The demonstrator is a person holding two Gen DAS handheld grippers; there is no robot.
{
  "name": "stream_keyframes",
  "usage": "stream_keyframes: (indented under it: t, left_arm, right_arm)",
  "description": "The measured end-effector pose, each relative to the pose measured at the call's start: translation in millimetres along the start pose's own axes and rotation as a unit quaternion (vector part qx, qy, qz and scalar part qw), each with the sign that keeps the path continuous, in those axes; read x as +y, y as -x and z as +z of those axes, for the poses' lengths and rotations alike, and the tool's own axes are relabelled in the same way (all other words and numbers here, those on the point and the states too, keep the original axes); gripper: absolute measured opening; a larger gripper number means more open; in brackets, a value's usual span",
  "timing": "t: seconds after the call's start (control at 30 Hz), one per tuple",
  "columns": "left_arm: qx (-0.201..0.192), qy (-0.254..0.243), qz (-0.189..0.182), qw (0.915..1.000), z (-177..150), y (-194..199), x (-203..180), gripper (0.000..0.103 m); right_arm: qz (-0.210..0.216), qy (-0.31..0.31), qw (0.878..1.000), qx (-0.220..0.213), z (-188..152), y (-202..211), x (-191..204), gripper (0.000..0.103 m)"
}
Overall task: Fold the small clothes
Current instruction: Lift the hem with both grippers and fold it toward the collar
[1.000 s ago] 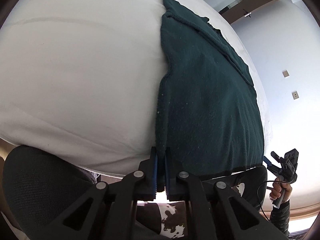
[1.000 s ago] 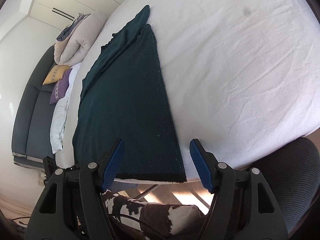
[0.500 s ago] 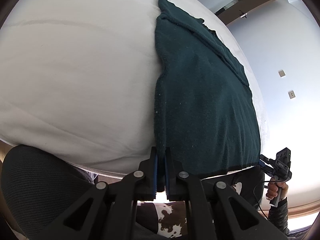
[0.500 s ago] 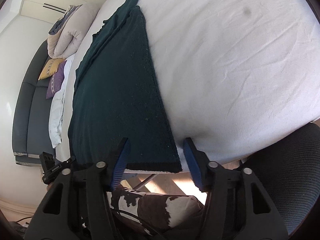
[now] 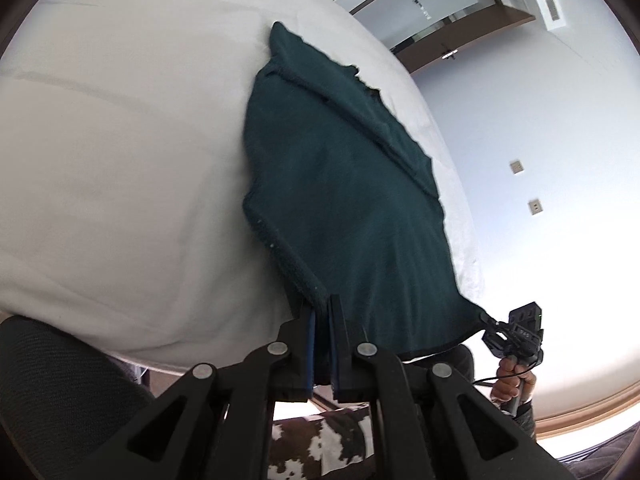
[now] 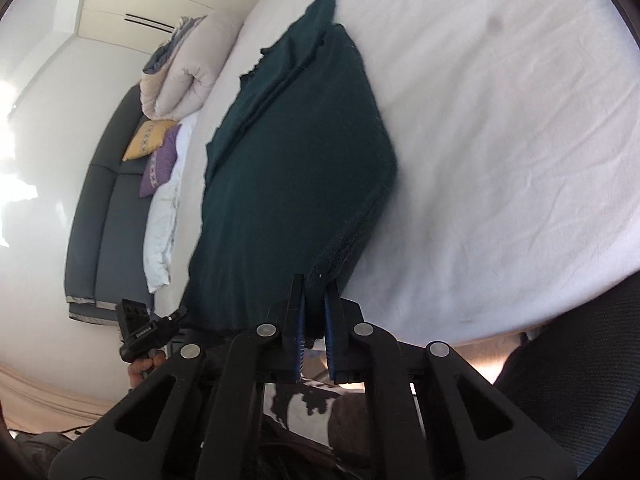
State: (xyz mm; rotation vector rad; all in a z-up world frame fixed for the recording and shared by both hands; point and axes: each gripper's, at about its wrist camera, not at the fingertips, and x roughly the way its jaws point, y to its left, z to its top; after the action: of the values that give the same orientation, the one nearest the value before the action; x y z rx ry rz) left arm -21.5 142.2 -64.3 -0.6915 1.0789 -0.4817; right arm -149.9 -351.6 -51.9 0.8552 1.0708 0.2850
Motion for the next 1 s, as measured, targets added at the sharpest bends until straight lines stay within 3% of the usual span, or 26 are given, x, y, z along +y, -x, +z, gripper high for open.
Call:
stream_keyframes:
  t: [0.13, 0.27, 0.6, 0.83, 1.0]
  left_arm:
    - [-0.037, 0.018, -0.051, 0.9978, 25, 14, -9, 0.005]
    - [-0.073, 0.047, -0.086, 0.9925, 53, 24, -9, 0.005]
    - [-0.113, 0.054, -0.078, 0.989, 139, 11, -18, 0.005]
    - [-0.129, 0.061, -0.073, 0.987, 217, -22, -23, 0.005]
    - [-0.134, 0.053, -0.049, 0.9884, 267, -51, -27, 0.005]
  right_arm:
    - [0.052, -0.015, 0.998, -0.034, 27, 5, 18, 0.007]
    - [0.078, -0.026, 0.995, -0.06, 61, 0, 36, 0.007]
    - [0.057, -0.024, 0.993, -0.099, 166, -36, 65, 0.007]
    - [0.036, -0.03, 0.991, -0.127, 247, -65, 72, 0.007]
    - [0.022, -0.037, 0.989, -0.144, 305, -89, 71, 0.007]
